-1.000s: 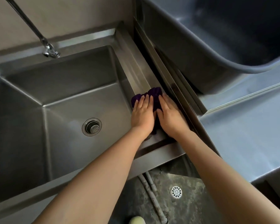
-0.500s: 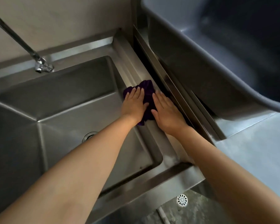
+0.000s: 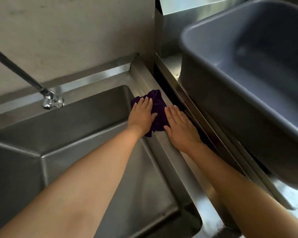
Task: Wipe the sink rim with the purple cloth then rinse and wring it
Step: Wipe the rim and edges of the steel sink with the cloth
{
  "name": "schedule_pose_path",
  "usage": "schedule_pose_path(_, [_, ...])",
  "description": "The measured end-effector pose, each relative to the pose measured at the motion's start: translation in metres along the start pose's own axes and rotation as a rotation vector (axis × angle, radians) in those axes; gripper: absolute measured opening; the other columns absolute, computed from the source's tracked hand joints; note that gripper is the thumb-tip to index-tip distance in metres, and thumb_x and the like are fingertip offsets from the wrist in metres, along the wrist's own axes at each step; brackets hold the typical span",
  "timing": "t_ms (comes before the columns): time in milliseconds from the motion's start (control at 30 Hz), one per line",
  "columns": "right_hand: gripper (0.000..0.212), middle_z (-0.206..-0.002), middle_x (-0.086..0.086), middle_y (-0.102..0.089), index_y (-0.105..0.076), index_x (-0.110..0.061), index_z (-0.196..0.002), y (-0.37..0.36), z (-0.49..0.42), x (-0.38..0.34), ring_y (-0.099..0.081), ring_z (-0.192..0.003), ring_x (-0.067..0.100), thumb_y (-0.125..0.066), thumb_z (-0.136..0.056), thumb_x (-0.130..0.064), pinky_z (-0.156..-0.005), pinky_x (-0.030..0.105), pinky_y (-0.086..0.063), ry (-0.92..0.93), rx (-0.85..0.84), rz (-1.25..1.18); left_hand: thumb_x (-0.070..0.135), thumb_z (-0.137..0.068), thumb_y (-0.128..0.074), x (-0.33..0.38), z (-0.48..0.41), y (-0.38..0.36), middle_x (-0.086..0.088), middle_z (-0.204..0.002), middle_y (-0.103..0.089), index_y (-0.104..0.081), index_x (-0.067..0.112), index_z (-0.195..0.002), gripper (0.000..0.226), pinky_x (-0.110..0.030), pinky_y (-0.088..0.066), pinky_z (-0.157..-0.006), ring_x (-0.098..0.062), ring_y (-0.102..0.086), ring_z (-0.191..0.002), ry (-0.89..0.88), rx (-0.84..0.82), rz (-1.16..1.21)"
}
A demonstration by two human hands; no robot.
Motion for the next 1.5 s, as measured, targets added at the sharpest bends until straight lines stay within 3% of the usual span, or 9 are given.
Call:
schedule_pose_path(633, [0.057,-0.159,0.005,0.001,0.001,-0.015,-0.149,0.000,-0.109,-0.011,0.007,-0.146,0.017,-0.027,-0.101,-0.025,-0.117,0.031,0.002,0.000,-0.014,-0.139,0.035,-0.100,-0.031,-0.053,-0.071,0.022,-0.007,-0.159,-0.009,-0.010,0.010,-0.149,0.059,-0.036,-0.006,-0.119,-0.022,-0.005,-0.147,0.073,0.024,-0.009])
schedule_pose_path(1267, [0.056,-0.159,0.006,0.003,0.003,-0.016,-0.149,0.000,-0.188,-0.023,0.008,-0.146,0.020,-0.024,-0.101,-0.027,-0.117,0.033,0.003,-0.025,-0.033,-0.055,0.036,-0.100,-0.029,-0.094,-0.125,0.039,-0.009,-0.157,-0.020,-0.020,0.009,-0.147,0.055,-0.037,-0.011,-0.119,-0.022,-0.015,-0.145,0.063,0.100,-0.056])
schedule_pose_path(1400, [0.060,-0.159,0.008,0.005,0.003,-0.014,-0.149,0.003,-0.192,-0.026,0.009,-0.146,0.021,-0.029,-0.099,-0.022,-0.119,0.037,0.002,-0.054,-0.044,-0.045,0.036,-0.100,-0.025,-0.095,-0.128,0.033,-0.009,-0.159,-0.007,-0.010,0.009,-0.149,0.057,-0.037,-0.001,-0.119,-0.022,-0.003,-0.147,0.057,-0.005,0.032])
schedule_pose_path(1500, [0.069,-0.159,0.008,0.004,-0.002,-0.010,-0.150,0.023,-0.197,-0.047,0.008,-0.146,0.020,-0.040,-0.091,-0.009,-0.119,0.032,0.004,0.004,0.093,-0.173,0.029,-0.101,-0.028,-0.098,-0.129,0.038,-0.011,-0.159,-0.003,-0.010,0.008,-0.149,0.055,-0.036,0.001,-0.119,-0.023,0.001,-0.147,0.017,-0.081,0.192])
Point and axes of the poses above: each hand's wrist, its own z-axis away from the middle knuckle, its own y-axis out of the back of the hand, x = y × z, the point moved 9 cm from there along -z, towards the middle knuckle
